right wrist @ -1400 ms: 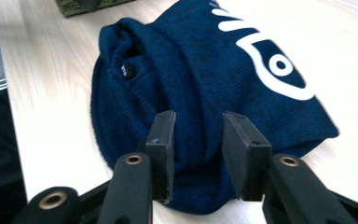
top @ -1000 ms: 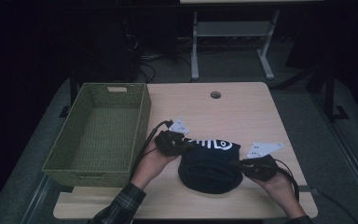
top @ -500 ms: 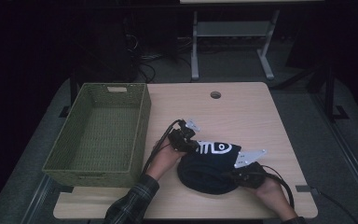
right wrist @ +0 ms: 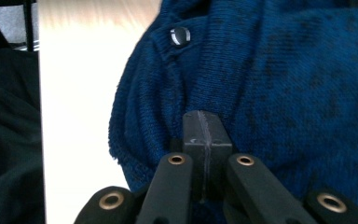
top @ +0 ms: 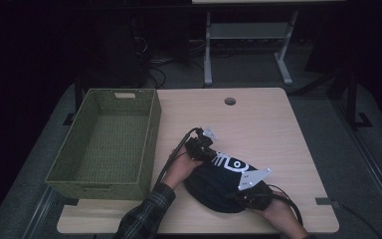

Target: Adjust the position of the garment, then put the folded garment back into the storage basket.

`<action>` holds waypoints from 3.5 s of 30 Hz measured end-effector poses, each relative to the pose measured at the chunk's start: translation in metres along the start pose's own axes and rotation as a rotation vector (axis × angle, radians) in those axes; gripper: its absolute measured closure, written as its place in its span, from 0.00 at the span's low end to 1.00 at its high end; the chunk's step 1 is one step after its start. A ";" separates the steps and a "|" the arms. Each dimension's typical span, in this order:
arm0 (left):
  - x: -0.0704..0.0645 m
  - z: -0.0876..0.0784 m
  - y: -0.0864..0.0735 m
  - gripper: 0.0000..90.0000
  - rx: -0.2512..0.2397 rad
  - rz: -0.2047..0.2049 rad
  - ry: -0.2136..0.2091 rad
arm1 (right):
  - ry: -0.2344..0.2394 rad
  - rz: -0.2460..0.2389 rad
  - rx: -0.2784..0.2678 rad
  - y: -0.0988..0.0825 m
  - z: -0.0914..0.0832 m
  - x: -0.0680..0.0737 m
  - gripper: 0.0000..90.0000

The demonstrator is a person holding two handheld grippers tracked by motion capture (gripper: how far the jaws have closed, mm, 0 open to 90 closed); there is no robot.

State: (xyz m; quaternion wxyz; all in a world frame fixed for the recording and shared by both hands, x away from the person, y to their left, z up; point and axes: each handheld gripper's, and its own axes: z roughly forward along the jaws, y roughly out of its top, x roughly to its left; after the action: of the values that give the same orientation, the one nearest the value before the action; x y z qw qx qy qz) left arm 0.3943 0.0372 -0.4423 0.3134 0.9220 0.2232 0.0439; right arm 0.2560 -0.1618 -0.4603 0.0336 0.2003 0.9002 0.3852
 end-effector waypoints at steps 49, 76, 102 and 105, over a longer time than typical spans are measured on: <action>0.002 -0.024 -0.047 0.20 0.052 -0.191 -0.005 | -0.435 0.332 -0.023 -0.072 -0.062 -0.062 0.12; 0.004 -0.020 -0.049 0.63 0.033 -0.207 -0.186 | -0.457 0.358 -0.041 -0.078 -0.056 -0.068 0.09; 0.002 -0.037 -0.030 0.80 0.063 -0.242 -0.211 | -0.460 0.366 -0.041 -0.078 -0.055 -0.068 0.09; 0.002 -0.043 -0.027 0.80 0.064 -0.247 -0.216 | -0.459 0.365 -0.043 -0.078 -0.055 -0.068 0.09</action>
State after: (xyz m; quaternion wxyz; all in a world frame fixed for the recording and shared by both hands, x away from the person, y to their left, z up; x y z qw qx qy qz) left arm 0.3762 0.0808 -0.4243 0.3092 0.8964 0.3011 -0.1015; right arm 0.2807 -0.2741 -0.4828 0.1709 0.4402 0.8096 0.3486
